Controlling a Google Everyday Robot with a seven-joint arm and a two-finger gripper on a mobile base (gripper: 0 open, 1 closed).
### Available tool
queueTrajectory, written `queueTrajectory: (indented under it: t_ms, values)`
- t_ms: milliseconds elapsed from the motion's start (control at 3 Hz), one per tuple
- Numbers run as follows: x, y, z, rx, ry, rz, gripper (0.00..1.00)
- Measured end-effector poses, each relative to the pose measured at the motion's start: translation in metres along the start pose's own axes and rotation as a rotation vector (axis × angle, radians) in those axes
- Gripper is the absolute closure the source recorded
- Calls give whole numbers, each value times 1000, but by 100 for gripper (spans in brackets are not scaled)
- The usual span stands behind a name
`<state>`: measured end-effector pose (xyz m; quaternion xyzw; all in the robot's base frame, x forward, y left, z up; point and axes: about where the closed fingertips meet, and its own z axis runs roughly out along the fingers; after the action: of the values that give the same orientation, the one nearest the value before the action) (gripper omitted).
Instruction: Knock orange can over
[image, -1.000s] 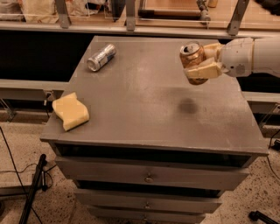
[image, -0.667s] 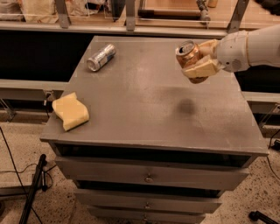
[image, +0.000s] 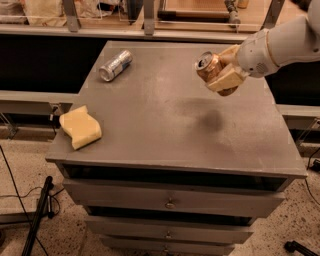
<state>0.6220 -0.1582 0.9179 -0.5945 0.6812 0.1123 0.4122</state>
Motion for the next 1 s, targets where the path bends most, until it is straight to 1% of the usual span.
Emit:
queueTrajectory:
  t_ms: [333,667,1000]
  values:
    - [7,7,10,-38,86,-25,61]
    - [14,14,19,-69,161,-51,60]
    - [20,21,27,-97,216,-72,55]
